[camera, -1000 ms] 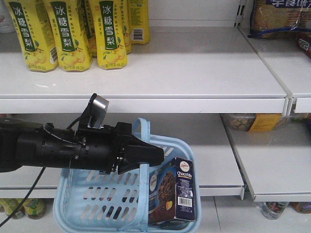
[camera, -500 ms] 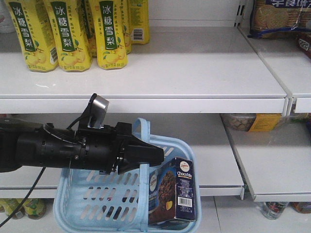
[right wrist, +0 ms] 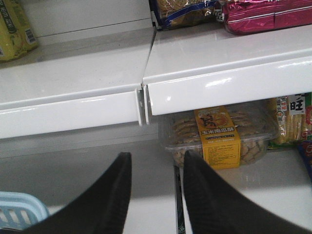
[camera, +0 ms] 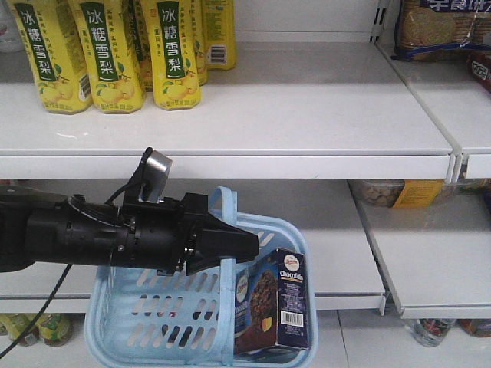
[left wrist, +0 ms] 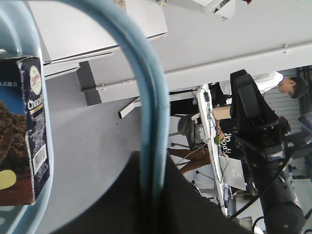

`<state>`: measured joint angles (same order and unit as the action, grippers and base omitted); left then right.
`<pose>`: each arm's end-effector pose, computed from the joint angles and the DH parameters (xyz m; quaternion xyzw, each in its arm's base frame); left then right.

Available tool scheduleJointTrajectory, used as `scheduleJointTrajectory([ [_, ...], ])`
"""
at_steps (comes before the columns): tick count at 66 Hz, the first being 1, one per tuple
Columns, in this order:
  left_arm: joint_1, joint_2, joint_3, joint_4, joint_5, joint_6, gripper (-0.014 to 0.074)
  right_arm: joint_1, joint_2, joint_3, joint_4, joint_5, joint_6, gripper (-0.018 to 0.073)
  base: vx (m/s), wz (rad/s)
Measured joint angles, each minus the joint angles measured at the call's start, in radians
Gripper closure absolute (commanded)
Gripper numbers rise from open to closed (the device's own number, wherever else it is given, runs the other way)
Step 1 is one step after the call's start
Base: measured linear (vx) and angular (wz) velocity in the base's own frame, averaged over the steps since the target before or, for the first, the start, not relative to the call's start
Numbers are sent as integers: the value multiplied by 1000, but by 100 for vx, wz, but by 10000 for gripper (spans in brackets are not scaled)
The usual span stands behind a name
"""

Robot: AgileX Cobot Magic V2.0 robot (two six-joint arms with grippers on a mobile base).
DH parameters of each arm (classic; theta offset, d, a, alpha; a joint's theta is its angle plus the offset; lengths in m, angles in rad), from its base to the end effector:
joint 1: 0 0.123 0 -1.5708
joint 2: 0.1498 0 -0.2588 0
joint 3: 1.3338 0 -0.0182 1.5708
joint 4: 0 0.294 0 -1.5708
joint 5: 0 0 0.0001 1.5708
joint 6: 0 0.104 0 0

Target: Left arm holds basket, right arm returns cookies

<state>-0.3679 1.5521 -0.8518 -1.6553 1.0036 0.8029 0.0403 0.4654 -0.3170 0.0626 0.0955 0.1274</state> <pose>0.2808 -0.2020 0.1993 0.0322 0.7902 -0.6007 0.1169 0.1857 0.0081 0.2562 0.0548 0.7582 0.0768 0.6451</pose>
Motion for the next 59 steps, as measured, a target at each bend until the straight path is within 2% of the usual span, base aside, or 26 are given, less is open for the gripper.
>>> scheduleJointTrajectory([
  [10,0,0,0,0,0,0,599,0,0,0,0,3,-5,159,0,0],
  [18,0,0,0,0,0,0,599,8,0,0,3,15,-5,146,0,0],
  [34,0,0,0,0,0,0,599,133,57,-18,97,74,-5,146,0,0],
  [59,0,0,0,0,0,0,599,314,418,-240,242,248,-6,117,0,0],
])
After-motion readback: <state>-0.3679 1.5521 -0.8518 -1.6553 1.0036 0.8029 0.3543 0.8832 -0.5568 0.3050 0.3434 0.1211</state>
